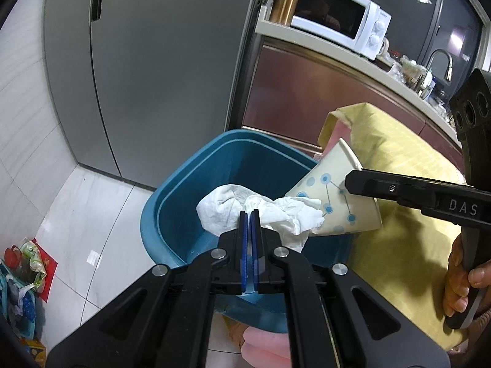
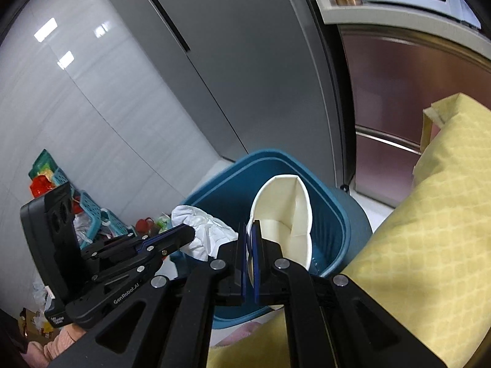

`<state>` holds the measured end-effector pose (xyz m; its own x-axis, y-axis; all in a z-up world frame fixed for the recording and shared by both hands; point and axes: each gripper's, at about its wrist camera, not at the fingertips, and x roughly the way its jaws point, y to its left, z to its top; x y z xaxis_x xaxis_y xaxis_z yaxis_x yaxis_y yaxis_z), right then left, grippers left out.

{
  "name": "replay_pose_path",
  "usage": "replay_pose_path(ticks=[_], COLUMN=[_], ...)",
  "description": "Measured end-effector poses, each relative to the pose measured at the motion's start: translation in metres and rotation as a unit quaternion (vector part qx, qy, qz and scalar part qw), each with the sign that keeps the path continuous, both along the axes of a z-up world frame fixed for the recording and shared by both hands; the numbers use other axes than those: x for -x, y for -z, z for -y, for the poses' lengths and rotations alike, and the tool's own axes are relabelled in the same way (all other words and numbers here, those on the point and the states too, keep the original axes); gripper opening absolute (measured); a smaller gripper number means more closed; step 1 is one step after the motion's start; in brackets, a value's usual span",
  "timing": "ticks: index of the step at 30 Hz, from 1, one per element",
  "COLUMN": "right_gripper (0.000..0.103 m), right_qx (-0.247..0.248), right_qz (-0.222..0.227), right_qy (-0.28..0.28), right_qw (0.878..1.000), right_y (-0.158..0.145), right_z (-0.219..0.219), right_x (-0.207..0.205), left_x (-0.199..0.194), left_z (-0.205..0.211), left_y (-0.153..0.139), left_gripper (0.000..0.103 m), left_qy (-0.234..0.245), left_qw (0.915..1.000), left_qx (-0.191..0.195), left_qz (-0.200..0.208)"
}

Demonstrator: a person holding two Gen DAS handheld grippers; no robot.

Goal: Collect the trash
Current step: 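Carry the tissue and cup with both tools over the blue bin, then open both tools to drop the tissue and cup into the bin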

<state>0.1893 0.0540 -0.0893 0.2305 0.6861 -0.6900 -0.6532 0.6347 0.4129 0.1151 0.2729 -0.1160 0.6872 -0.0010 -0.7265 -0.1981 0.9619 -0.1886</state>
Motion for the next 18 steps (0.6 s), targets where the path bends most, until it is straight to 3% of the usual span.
replay_pose_path(ticks=[8, 12, 18], right_gripper=[0.006, 0.007, 0.011], right_qx=[0.013, 0.002, -0.018], right_qz=[-0.011, -0.010, 0.009], right_qy=[0.006, 0.009, 0.013], right_qw=[1.000, 1.000, 1.000], right_y=[0.000, -0.003, -0.019], right_z=[-0.010, 0.000, 0.028], right_x=[-0.007, -0.005, 0.011], left_x=[-0.021, -0.029, -0.027], left_z=[0.005, 0.006, 0.011], left_y=[0.020, 0.033, 0.034], left_gripper=[0.004, 0.018, 0.022], left_qy=[0.003, 0.008, 0.007], left_qw=[0.9996, 0.9992, 0.9994], left_qx=[0.004, 0.009, 0.017], left_qz=[-0.026, -0.038, -0.028])
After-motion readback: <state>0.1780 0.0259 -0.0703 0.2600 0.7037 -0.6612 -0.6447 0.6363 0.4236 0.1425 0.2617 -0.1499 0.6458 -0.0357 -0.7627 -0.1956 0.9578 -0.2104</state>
